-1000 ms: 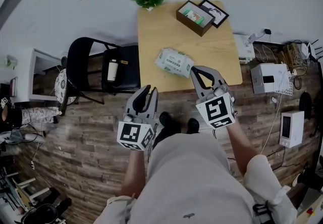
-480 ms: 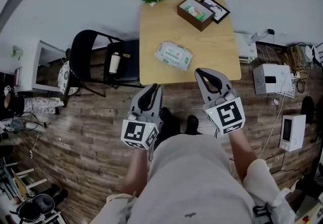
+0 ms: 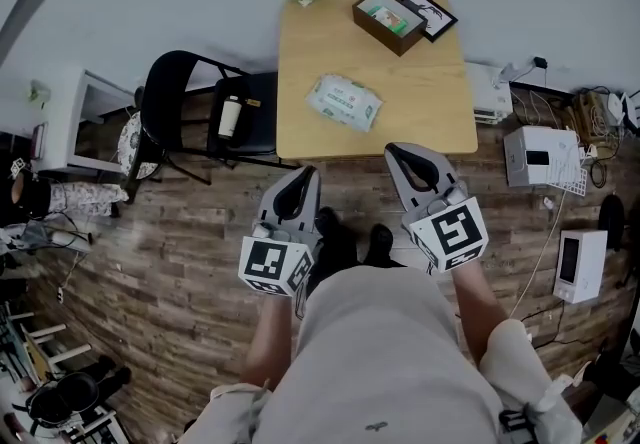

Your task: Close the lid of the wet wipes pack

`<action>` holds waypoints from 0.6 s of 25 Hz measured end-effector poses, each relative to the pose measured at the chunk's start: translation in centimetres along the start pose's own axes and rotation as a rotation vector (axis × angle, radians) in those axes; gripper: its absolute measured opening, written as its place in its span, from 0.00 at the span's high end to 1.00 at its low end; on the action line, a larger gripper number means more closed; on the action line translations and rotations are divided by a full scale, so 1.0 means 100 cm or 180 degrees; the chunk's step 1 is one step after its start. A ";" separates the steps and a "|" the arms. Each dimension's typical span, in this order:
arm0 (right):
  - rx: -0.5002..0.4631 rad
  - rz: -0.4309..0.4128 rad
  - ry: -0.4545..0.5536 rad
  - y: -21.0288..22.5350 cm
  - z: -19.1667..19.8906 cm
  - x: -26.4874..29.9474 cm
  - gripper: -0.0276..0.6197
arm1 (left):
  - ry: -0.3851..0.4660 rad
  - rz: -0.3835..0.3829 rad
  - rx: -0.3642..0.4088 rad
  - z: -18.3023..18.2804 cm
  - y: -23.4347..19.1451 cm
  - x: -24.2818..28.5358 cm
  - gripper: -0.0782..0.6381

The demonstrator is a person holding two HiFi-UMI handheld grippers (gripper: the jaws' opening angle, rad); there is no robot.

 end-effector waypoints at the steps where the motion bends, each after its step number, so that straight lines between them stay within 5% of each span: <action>1: 0.0007 -0.0018 0.0010 0.000 0.000 -0.001 0.96 | -0.0004 0.0004 0.0005 0.000 0.002 -0.001 0.87; 15: 0.0026 -0.0135 0.0008 -0.006 0.002 -0.005 0.96 | -0.0002 -0.0013 0.0020 0.002 0.010 -0.006 0.88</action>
Point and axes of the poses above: the fingertips, and each gripper's own axes: x forward along the fingers, y to its right, z out of its underside, the point moved 7 cm from there along -x, backward along the fingers, and after that the axes turned 9 degrees about -x, right-handed, at the moved point
